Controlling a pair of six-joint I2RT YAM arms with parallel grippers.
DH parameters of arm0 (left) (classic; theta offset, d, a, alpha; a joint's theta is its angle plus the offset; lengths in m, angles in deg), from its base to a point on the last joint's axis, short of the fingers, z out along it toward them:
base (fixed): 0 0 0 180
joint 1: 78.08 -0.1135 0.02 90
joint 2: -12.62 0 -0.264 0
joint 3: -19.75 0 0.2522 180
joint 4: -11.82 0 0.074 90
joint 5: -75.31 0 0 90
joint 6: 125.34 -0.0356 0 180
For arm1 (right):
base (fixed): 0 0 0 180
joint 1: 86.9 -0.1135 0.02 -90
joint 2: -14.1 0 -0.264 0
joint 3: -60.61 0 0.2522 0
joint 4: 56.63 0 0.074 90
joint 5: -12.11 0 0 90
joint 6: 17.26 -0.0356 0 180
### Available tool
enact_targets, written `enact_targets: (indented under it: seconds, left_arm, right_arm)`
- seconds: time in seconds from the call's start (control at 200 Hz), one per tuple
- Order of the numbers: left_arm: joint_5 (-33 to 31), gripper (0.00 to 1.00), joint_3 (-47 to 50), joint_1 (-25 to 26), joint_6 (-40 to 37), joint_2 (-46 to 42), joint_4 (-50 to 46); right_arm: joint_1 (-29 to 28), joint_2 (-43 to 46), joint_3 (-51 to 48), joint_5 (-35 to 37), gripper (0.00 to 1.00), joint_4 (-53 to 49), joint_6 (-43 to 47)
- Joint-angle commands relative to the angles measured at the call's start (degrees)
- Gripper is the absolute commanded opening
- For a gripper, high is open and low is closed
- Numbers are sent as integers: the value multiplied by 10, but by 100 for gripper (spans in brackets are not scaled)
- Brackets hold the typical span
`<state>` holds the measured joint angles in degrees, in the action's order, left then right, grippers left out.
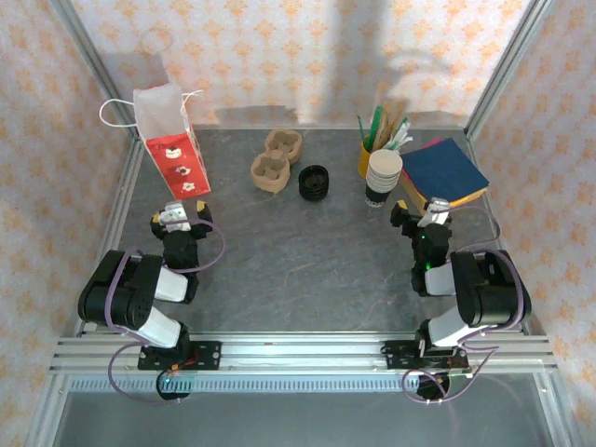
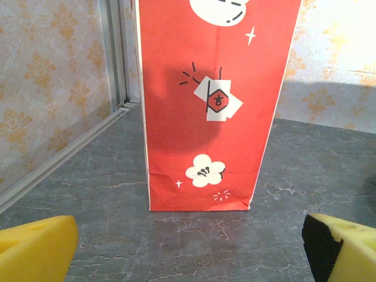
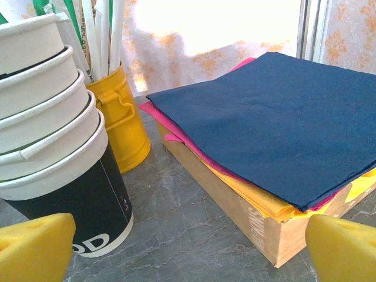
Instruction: Pack the takeout coffee
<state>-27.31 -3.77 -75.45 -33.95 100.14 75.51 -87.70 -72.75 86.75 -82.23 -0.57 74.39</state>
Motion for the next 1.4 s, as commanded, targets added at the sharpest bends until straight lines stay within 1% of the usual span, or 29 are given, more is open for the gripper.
enact_targets:
  seconds: [0.0, 0.395, 0.526, 0.701, 0.791, 0.836, 0.911, 0.946, 0.961, 1.066, 1.131, 1.201, 1.261, 1.306, 1.391]
  left_arm:
    - [-1, 99, -10, 2, -7, 6, 18]
    - [-1, 99, -10, 2, -6, 7, 18]
    - [9, 99, -14, -5, -1, 6, 7]
    - [11, 99, -2, -4, -4, 4, 24]
    - [13, 99, 17, 3, -13, -11, 58]
    - [4, 99, 25, 6, -14, -21, 68]
    - [-18, 99, 35, 13, -14, -59, 53]
    - [-25, 99, 35, 15, -13, -84, 32]
    - [-29, 99, 34, 17, -13, -95, 9]
    - [-68, 99, 14, 29, 8, -188, -109]
    - [-91, 99, -3, 36, 50, -250, -185]
    - [-94, 99, -32, 41, 106, -315, -291]
    - [-93, 99, -66, 47, 149, -362, -385]
    - [-85, 99, -91, 53, 172, -386, -445]
    - [-53, 99, -141, 70, 192, -410, -545]
  right_arm:
    - [0, -1, 11, -1, 100, 3, 9]
    - [1, -2, 11, -2, 100, 2, 9]
    - [0, -2, 12, -2, 100, 2, 10]
    - [0, 0, 9, -1, 100, 5, 9]
    - [-1, 7, -3, -7, 100, 21, 13]
    - [-1, 20, -18, -5, 100, 37, 13]
    - [-1, 58, -32, 16, 100, 35, 3]
    - [-1, 81, -33, 25, 100, 14, -2]
    - [-1, 93, -31, 29, 100, -1, -5]
    - [-1, 170, 10, 72, 99, -148, -61]
    - [0, 213, 48, 87, 100, -249, -113]
    - [0, 247, 100, 84, 100, -359, -163]
    - [0, 264, 156, 92, 100, -470, -233]
    - [0, 266, 205, 72, 100, -545, -254]
    - [0, 253, 288, -13, 100, -648, -245]
